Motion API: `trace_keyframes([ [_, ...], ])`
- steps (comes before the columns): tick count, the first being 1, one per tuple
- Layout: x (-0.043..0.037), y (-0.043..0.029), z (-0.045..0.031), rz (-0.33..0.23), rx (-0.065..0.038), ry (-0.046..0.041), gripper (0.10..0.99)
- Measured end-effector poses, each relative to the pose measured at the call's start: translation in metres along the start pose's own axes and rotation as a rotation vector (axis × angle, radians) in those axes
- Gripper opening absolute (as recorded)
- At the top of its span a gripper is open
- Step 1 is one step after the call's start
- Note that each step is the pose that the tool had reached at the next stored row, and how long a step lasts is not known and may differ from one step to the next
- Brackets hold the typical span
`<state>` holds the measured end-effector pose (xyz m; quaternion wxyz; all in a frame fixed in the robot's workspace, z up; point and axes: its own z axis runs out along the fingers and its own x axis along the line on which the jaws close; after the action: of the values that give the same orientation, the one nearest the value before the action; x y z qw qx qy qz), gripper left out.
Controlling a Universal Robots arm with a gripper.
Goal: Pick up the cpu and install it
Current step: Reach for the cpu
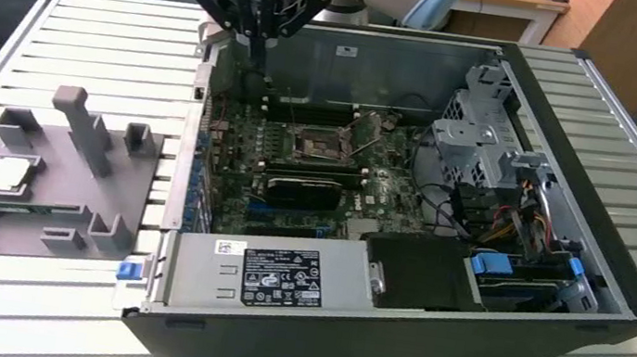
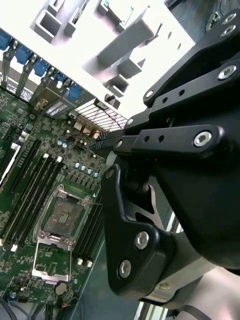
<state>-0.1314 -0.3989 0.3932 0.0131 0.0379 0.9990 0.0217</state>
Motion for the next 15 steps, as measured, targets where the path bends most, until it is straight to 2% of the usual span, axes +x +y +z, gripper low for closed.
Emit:
trace_keyframes([
  [15, 0.0099, -0.0008, -0.0002, 0.000, 0.000, 0.0001, 0.106],
])
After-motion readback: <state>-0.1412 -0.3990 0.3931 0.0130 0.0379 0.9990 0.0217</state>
